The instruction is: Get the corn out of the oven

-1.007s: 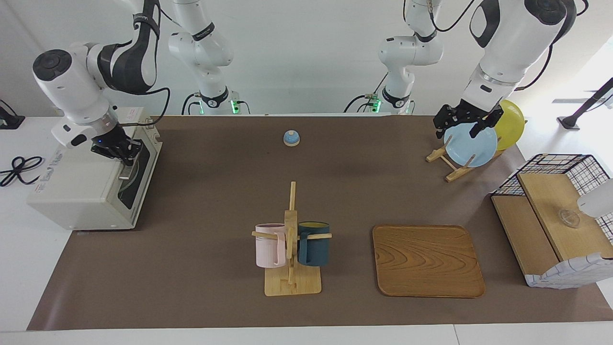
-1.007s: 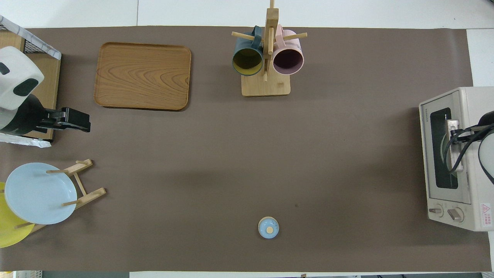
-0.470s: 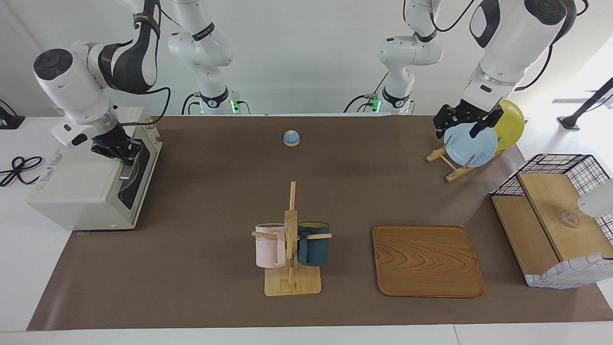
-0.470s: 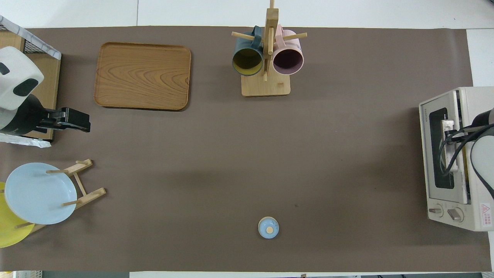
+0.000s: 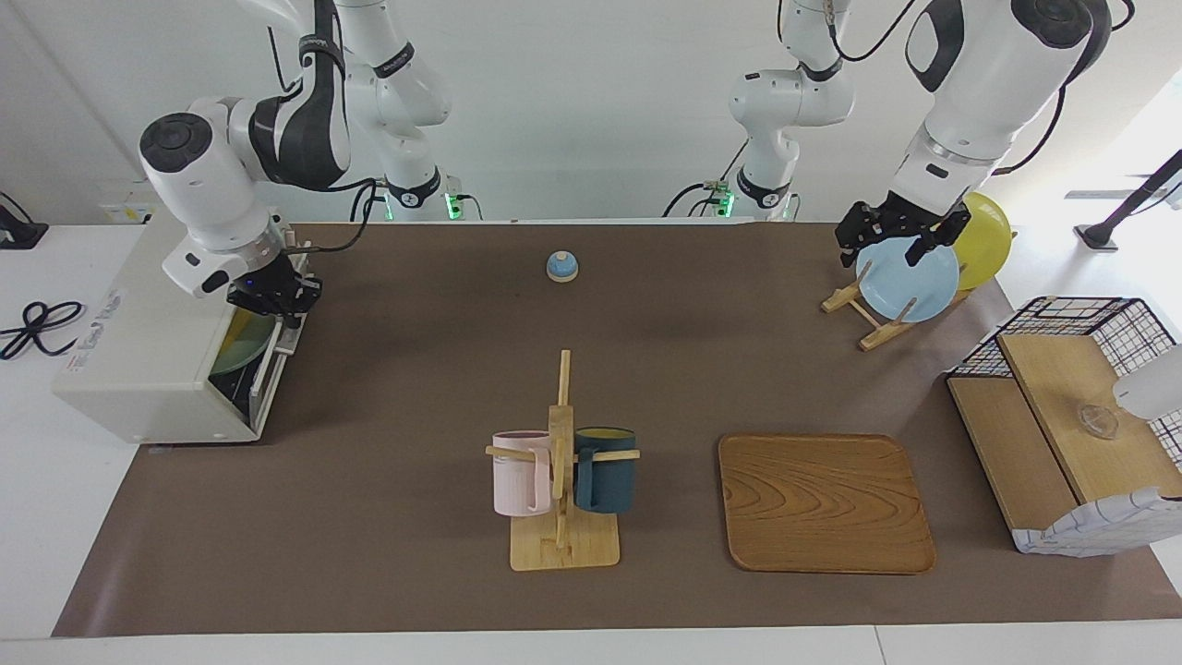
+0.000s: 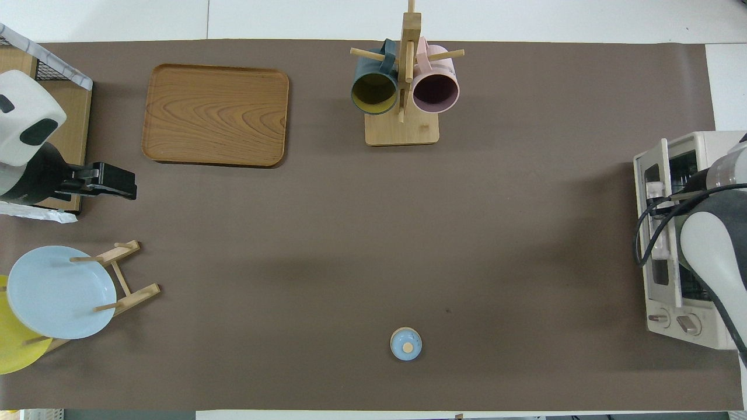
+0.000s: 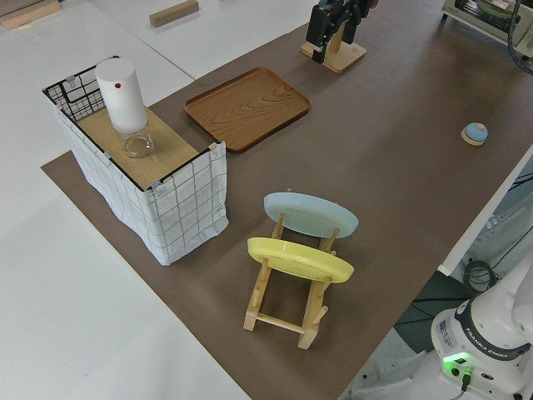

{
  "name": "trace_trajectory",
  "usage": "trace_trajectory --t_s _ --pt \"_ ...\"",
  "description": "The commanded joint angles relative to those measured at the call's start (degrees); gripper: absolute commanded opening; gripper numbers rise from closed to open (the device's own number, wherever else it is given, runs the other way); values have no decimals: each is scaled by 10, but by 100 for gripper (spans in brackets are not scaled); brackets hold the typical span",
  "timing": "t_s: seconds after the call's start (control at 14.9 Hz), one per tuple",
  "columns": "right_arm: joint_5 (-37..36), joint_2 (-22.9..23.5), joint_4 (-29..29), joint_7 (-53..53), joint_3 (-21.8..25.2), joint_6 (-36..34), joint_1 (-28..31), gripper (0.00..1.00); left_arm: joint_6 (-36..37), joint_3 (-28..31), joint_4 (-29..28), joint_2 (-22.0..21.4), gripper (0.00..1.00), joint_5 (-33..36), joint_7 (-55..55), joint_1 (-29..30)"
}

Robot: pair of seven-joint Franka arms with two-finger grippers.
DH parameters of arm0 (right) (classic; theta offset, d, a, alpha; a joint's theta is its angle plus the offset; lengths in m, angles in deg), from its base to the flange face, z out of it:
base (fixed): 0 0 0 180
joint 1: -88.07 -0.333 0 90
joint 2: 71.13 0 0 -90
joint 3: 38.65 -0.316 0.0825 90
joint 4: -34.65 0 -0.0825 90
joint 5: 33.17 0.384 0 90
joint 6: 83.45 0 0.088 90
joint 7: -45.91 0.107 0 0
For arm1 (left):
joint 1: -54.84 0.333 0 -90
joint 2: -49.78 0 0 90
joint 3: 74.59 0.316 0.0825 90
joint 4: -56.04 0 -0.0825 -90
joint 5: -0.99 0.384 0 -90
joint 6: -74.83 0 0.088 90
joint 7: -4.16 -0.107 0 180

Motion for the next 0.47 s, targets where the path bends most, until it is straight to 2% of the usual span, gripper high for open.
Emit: trace_trajectory --t_s 0.0,0.4 --pt "2 12 41 9 -1 66 -4 0 -3 2 -9 -9 100 -4 -4 1" --pt "3 49 58 30 -1 125 -22 0 -3 2 -9 -9 100 -4 -4 1"
